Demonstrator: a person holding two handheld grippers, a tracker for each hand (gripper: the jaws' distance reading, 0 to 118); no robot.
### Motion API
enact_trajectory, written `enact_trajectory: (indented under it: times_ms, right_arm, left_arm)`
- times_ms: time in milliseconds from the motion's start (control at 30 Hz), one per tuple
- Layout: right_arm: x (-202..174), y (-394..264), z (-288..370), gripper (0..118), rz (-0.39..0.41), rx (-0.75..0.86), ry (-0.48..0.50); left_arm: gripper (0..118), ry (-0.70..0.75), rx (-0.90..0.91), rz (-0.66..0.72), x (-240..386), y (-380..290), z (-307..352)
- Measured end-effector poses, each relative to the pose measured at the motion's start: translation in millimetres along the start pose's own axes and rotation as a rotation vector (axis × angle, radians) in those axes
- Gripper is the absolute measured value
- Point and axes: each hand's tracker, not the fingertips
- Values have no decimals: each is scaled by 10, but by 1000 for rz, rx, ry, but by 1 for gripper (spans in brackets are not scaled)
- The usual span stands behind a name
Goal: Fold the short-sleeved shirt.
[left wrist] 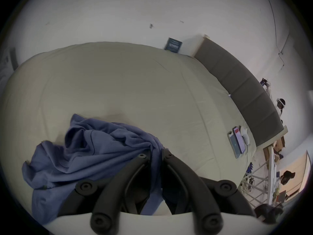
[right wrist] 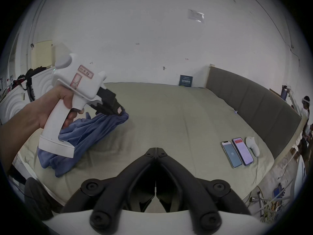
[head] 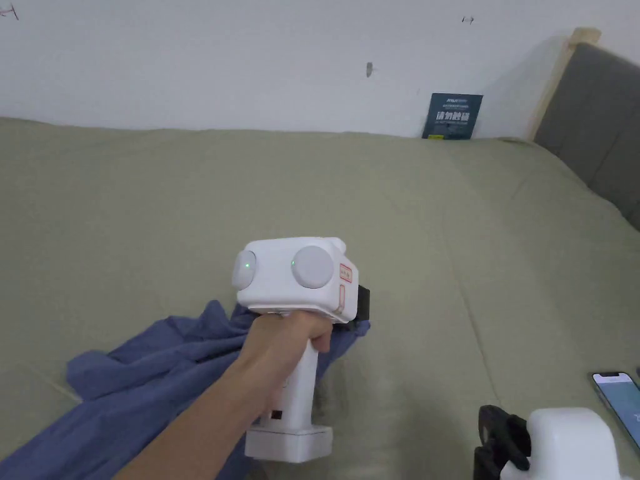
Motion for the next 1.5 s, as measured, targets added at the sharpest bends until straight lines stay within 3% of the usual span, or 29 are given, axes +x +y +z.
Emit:
enact_trajectory:
  times_ms: [267, 300, 333, 367, 400, 500, 600, 633, 767, 800, 867, 900, 933, 967, 1033, 1200, 1467, 1500]
  right_arm:
    - [-33, -112, -127, 0, -25, -44, 12]
    - [-53, -109, -123, 0, -24, -49, 12]
    - [-59, -111, -111, 0, -23, -46, 20]
    - [-70, -110, -99, 0, -22, -42, 21]
    - [-83, -104, -84, 0, -20, -41, 19]
    - [-114, -91, -25, 0, -13, -32, 25]
    - [-162, -71, 26, 0, -21, -19, 35]
    - [-188, -58, 39, 0, -31, -19, 40]
    - [-345, -23, 110, 0, -37, 3, 93]
    - [-393, -16, 128, 0, -31, 7, 101]
    - [-490, -8, 160, 0, -25, 18, 126]
    - [-545, -3, 173, 0, -26, 20, 145]
    - [-601, 0, 184, 0, -29, 19, 160]
    - [-660, -13, 197, 0, -29, 23, 176]
    - [-780, -32, 223, 0, -18, 23, 188]
    - [-1043, -122, 244, 0, -5, 0, 228]
    - [-1251, -167, 186, 0, 25, -38, 248]
    - [-1250, -172, 165, 0, 25, -44, 246]
  left_arm:
    - [10, 142, -137, -57, -73, -185, -537]
    - [15, 144, -153, -72, -66, -198, -570]
    - [40, 136, -153, -67, -65, -205, -568]
    - [85, 141, -150, -71, -65, -222, -555]
    - [118, 148, -158, -97, -52, -250, -541]
    - [113, 194, -101, -163, 18, -451, -174]
    - [113, 179, -49, -143, -60, -722, 364]
    - [113, 168, -16, -117, -310, -532, 530]
    - [108, 199, 83, -50, -791, -968, 1406]
    - [91, 200, 107, -19, -930, -1124, 1630]
    - [28, 226, 126, 29, -1191, -1462, 2010]
    - [13, 257, 175, 68, -1350, -1689, 2208]
    - [13, 277, 195, 95, -1484, -1856, 2311]
    - [0, 347, 160, 104, -1632, -2005, 2416]
    - [0, 437, 153, 117, -1836, -2278, 2516]
    - [0, 488, 150, 237, -2233, -2685, 2717]
    - [0, 505, 153, 259, -2694, -2449, 2667]
    - [19, 504, 160, 283, -2773, -2398, 2635]
